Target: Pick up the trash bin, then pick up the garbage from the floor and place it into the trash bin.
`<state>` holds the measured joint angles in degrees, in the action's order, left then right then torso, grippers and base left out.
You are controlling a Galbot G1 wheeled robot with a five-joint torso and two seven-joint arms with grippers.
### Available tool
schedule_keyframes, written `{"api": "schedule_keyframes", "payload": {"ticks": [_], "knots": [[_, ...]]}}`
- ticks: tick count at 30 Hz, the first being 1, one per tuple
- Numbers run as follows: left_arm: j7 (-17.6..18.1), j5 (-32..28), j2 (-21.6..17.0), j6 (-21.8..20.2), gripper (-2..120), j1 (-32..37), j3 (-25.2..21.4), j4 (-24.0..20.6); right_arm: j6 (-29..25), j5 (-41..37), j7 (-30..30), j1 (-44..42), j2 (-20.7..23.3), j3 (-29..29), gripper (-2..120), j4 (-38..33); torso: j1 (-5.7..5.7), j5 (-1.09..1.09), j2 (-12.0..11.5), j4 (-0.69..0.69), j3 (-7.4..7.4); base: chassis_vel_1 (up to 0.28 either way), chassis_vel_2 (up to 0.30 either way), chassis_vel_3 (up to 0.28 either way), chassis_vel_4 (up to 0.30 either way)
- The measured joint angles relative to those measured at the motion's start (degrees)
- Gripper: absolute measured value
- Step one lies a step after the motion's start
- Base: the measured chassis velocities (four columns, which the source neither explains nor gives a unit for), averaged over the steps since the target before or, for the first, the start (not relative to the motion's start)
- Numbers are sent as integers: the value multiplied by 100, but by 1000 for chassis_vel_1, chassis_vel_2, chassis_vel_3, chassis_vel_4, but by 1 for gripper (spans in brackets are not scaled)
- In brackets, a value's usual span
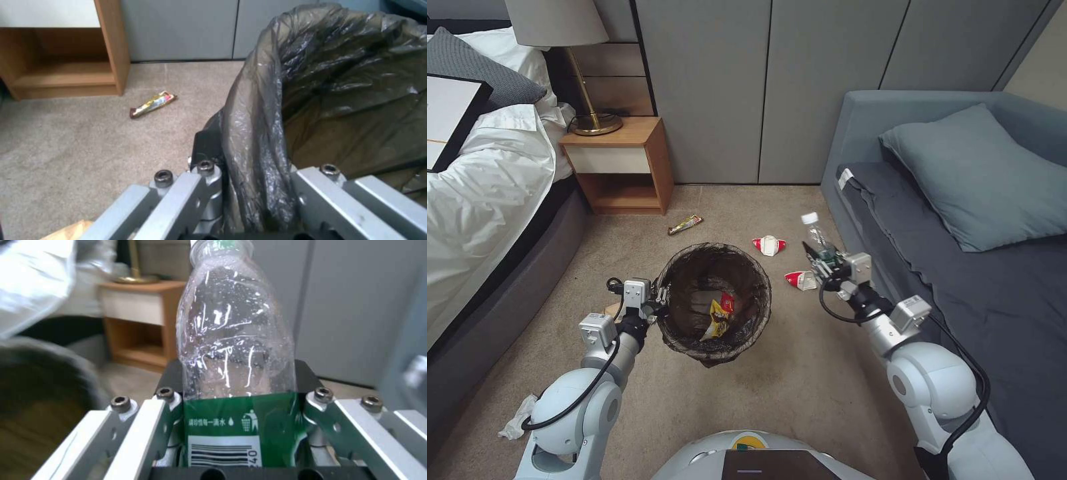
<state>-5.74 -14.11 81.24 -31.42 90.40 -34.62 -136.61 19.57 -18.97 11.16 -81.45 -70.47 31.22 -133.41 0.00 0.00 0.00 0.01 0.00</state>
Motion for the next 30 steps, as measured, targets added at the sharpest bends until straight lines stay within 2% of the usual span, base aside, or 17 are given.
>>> {"api": "schedule_keyframes", "payload": {"ticks": [7,8,10,17,22,28,30], "knots": [[0,15,2,-22,7,-44,67,28,376,-493,-6,394,317,-700,33,-82,0,0,0,-1,0,0,0,0,0],[8,28,5,-36,7,-70,89,42,445,-601,-15,539,408,-939,33,-81,0,0,0,0,0,0,0,0,0],[38,44,10,-56,7,-94,123,47,469,-658,-19,724,577,-1322,33,-16,0,1,0,1,0,0,0,0,0],[67,54,11,-101,7,-136,157,43,457,-836,-8,1139,1142,-2045,33,121,0,0,0,-1,0,0,0,0,0],[104,65,18,-146,7,-188,211,57,512,-970,-85,1441,1292,-2558,33,196,0,0,0,0,0,0,0,0,0],[122,90,36,-158,7,-195,238,60,619,-969,-290,1534,1375,-2904,34,263,0,0,0,-1,0,0,0,0,0],[124,105,46,-158,7,-186,250,60,644,-967,-471,1550,1393,-2980,43,283,0,0,0,-1,0,0,0,0,0]]}}
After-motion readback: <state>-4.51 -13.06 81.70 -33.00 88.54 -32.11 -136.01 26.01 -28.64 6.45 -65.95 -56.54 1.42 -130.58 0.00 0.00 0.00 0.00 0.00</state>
